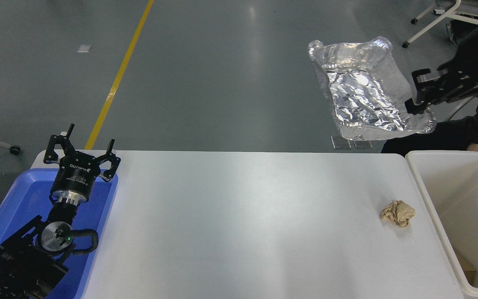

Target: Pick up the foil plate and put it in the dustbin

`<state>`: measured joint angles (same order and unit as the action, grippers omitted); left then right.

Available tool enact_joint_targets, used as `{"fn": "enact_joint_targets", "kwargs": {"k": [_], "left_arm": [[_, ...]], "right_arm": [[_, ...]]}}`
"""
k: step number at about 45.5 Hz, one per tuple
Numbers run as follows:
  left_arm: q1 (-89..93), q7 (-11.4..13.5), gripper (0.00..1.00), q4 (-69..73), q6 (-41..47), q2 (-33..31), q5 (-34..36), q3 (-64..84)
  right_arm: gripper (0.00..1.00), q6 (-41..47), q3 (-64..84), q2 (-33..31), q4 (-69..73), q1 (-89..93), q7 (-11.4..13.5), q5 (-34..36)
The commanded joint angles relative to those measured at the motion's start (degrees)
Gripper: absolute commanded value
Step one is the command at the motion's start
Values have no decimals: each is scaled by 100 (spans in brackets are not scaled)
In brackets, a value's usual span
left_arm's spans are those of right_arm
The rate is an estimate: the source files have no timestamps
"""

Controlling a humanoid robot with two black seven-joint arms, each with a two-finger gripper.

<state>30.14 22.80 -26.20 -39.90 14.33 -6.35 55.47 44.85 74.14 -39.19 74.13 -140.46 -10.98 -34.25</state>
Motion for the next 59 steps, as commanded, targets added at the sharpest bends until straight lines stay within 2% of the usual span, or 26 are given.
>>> {"fn": "enact_joint_targets", "kwargs": {"k": [1, 9, 17, 23, 32, 39, 45, 51, 59], "left_arm": [[1, 5, 100, 1, 0, 0, 2, -1], [1, 5, 100, 1, 0, 0, 2, -1], [1, 5, 100, 1, 0, 0, 2, -1], [1, 5, 100, 1, 0, 0, 2, -1], [1, 5, 100, 1, 9, 0, 2, 7], [1, 5, 100, 1, 9, 0, 2, 7], [1, 5, 100, 1, 18, 0, 2, 7], [1, 5, 100, 1, 18, 0, 2, 7], [1, 5, 100, 1, 18, 0, 2, 7]], "right_arm": [[0, 15, 119, -1310, -1663, 1125, -88, -1005], [0, -749, -311, -1802, -2798, 2820, -282, -1005], [0, -1514, -1181, -1996, -3457, 4710, -247, -908], [0, -2024, -2323, -1926, -3993, 6265, -106, -838], [0, -2429, -3897, -978, -5548, 8595, 202, 206], [0, -2692, -4083, 112, -6920, 9827, 280, 1630], [0, -3122, -4100, 543, -7053, 10074, 860, 2492], [0, -3466, -4127, 877, -7027, 10267, 1247, 2906], [0, -3545, -4144, 975, -7018, 10311, 1265, 2959]]}}
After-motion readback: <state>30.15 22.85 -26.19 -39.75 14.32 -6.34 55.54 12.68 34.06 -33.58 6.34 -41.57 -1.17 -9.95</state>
